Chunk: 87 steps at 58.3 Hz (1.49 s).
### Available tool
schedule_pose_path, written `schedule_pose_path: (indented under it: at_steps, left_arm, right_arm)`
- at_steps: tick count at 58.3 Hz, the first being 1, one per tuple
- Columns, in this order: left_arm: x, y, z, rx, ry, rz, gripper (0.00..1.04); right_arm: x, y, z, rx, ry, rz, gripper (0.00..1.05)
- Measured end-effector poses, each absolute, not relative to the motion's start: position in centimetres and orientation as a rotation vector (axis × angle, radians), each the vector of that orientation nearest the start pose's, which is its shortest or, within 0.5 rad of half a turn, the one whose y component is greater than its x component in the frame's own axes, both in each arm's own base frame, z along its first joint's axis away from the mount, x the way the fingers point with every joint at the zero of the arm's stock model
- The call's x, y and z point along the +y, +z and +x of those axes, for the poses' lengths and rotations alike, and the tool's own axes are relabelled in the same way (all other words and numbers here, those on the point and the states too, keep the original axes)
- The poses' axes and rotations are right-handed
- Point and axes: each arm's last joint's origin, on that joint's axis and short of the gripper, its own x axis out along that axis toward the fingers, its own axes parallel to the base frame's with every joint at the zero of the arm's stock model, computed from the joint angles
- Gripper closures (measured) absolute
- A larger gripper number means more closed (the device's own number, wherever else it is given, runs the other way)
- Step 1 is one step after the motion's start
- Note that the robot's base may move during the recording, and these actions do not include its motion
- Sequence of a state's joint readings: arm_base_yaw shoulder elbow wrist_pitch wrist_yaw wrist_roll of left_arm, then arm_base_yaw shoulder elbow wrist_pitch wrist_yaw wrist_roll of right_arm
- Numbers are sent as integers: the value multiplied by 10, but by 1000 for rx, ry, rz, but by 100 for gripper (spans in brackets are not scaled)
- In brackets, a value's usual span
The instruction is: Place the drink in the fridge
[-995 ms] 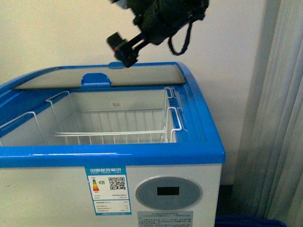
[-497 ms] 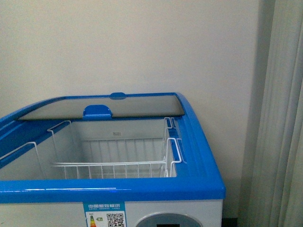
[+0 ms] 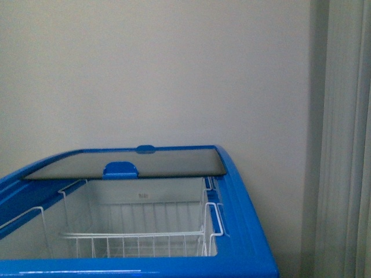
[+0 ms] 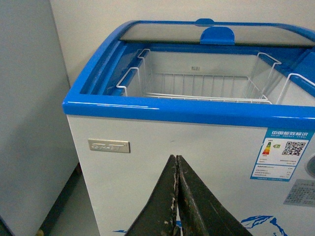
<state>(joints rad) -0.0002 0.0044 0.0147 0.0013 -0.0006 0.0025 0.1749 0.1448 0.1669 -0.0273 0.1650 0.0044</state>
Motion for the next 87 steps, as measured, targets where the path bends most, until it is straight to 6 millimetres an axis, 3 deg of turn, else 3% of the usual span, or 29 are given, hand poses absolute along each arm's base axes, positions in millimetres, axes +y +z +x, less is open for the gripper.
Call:
schedule_pose_path:
  at_steps: [11, 56, 81, 87]
  left_arm:
    - [0, 168, 97, -12, 0, 2, 102]
    - [0, 168, 97, -12, 0, 2, 102]
    - [0, 168, 97, -12, 0, 2, 102]
    - [0, 168, 97, -12, 0, 2, 89]
  right_arm:
    - [1, 195, 98, 8, -1, 3, 102]
    - [0, 168, 98, 2, 0, 3, 102]
    - [0, 168, 97, -9, 3, 3, 102]
    - [0, 168, 97, -9, 3, 2, 88]
